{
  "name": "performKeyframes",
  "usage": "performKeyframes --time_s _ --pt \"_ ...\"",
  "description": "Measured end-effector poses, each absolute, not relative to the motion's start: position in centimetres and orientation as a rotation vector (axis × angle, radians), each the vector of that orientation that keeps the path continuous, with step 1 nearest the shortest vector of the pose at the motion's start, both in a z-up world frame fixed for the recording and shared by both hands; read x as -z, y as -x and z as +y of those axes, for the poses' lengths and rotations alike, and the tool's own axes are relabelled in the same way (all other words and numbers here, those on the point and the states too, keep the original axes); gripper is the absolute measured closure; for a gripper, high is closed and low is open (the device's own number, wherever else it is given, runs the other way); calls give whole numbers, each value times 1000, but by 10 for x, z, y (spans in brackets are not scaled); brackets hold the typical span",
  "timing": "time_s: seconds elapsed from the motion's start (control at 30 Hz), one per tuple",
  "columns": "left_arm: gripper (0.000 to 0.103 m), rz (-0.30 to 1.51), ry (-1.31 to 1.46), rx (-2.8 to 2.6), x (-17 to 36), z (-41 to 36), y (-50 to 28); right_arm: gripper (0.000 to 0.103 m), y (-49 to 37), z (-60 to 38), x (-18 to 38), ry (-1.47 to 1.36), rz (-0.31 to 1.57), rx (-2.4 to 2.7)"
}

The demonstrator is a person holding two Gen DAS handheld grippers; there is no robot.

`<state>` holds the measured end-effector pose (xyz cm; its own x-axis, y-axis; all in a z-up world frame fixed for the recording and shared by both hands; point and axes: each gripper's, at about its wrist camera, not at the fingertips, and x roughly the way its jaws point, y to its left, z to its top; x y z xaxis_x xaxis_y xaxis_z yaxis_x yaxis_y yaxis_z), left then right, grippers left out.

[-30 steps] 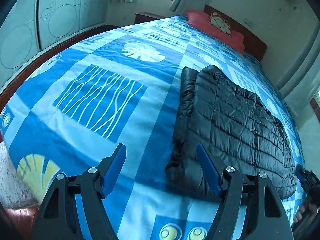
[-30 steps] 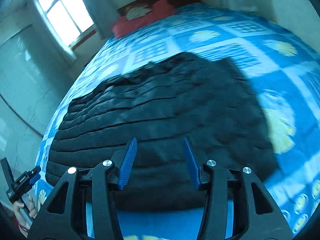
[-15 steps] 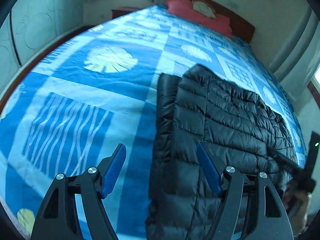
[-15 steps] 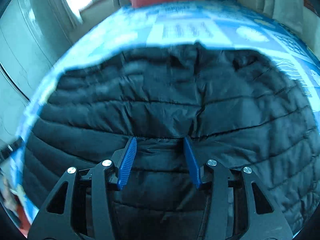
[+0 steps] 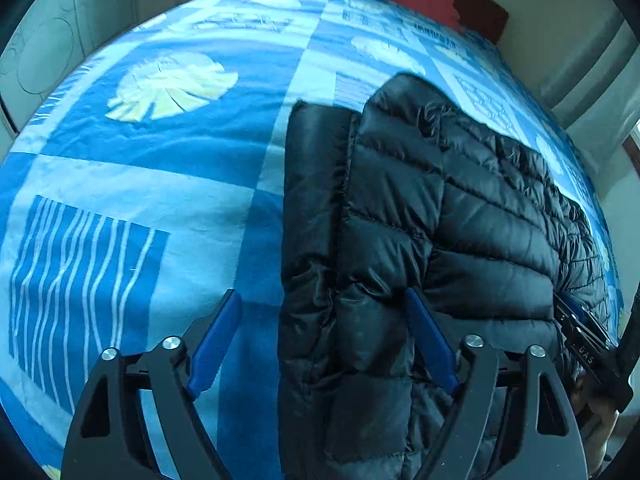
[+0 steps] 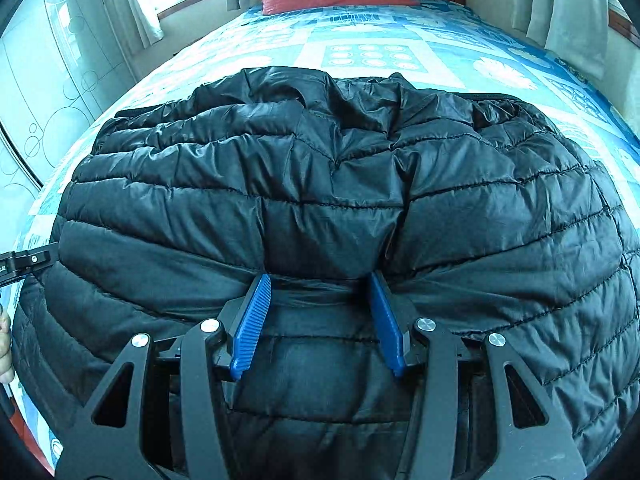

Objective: Fold large clothes

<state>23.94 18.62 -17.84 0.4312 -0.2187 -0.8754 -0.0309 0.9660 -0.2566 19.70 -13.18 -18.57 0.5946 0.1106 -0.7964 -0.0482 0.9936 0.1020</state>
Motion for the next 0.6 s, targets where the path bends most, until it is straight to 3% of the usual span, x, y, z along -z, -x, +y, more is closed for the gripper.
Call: performKeyframes --time_s 0.13,0.17,0.27,0.3,0.5,0.6 --pt "18 1142 304 159 190 193 -245 54 -195 -130 186 -72 922 -92" --pt "22 1133 283 165 189 190 -243 54 -194 -129 186 -69 918 -90" --pt "47 1125 289 222 185 184 -239 54 -191 -128 187 -59 910 -87" --pt "49 1126 297 221 185 184 -238 54 -191 -128 187 -58 908 -86" --pt "47 1115 341 232 175 191 -233 54 -189 -126 186 -53 904 -85" --pt "29 1113 445 312 172 200 -231 54 -188 -126 186 -54 901 -85"
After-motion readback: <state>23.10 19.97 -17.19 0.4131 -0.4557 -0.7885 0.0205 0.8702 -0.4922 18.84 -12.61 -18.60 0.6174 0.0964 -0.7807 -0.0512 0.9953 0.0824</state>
